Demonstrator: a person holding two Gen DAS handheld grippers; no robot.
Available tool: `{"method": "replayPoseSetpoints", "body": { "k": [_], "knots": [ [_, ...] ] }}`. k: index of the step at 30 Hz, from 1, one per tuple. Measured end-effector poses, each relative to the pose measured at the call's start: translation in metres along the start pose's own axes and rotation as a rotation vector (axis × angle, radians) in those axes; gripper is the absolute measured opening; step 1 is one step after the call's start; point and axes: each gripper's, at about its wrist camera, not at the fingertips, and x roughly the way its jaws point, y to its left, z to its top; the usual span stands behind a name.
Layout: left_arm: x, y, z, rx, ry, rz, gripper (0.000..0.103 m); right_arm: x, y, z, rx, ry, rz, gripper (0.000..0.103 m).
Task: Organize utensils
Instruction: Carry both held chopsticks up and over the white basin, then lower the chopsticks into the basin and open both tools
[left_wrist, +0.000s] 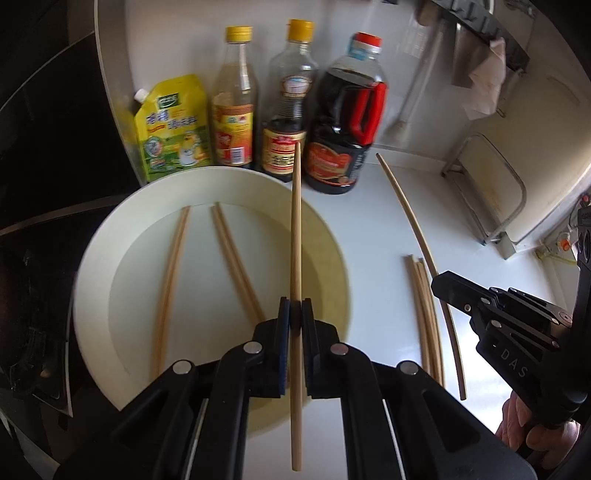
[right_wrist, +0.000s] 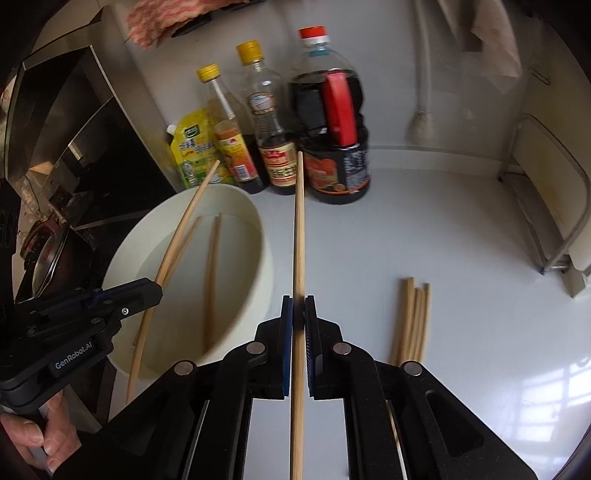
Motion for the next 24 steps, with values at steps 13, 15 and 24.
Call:
{"method": "replayPoseSetpoints", "body": {
  "k": [13, 15, 24],
  "knots": [
    [0.034, 0.111, 0.007, -0.098, 0.083, 0.069, 0.007, 0.101, 0.11, 0.032, -0.068, 0.162, 0.108, 0.006],
    [0.041, 0.118, 0.007, -0.098, 0.098, 0.061, 0.007, 0.112, 0.115, 0.03, -0.07, 0.191, 0.093, 0.006],
    [0.059, 0.129, 0.011, -0.098, 0.126, 0.039, 0.034, 0.128, 0.108, 0.028, -0.05, 0.225, 0.038, 0.006]
  ]
}}
